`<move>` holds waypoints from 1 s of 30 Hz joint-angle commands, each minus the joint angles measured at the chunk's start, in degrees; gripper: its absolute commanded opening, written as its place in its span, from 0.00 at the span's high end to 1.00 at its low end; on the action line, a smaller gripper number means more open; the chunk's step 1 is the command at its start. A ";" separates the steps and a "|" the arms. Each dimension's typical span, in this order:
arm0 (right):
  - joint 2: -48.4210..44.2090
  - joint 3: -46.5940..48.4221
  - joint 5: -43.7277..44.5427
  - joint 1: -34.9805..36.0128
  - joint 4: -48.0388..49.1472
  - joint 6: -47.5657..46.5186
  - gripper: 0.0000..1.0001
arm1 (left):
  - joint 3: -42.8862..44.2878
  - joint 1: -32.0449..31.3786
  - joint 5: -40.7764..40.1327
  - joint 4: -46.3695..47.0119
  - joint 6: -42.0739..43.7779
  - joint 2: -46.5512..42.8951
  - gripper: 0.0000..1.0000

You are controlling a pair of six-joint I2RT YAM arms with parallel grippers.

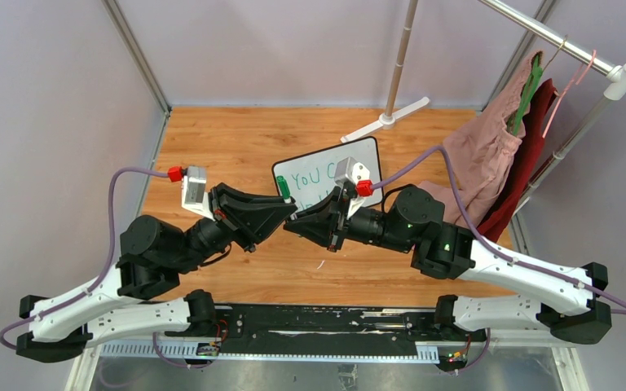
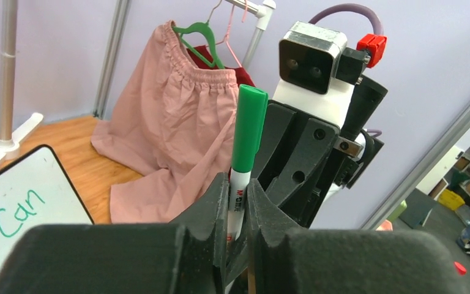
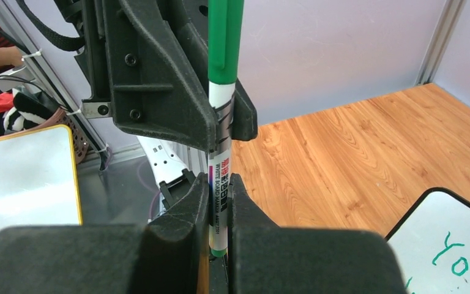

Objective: Write a sentence on the whiteboard
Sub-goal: Close the whiteboard marker at the center of the board, then place the whiteboard marker at the center of the board.

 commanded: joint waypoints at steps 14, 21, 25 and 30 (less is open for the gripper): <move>-11.13 -8.09 13.96 -0.56 -13.20 -1.43 0.18 | -0.68 -0.09 -22.31 -20.98 1.54 -7.48 1.00; -22.46 -18.78 32.39 -0.56 -20.11 4.33 0.13 | -1.42 -0.09 -40.31 -41.34 -3.62 -12.60 1.00; -26.45 -23.22 36.84 -0.91 -19.30 4.98 0.08 | -1.69 -0.11 -48.38 -50.40 -8.11 -9.48 1.00; -28.34 -27.65 34.42 -2.21 -14.26 3.45 0.08 | -2.98 1.78 -49.91 -53.18 -9.91 -3.90 1.00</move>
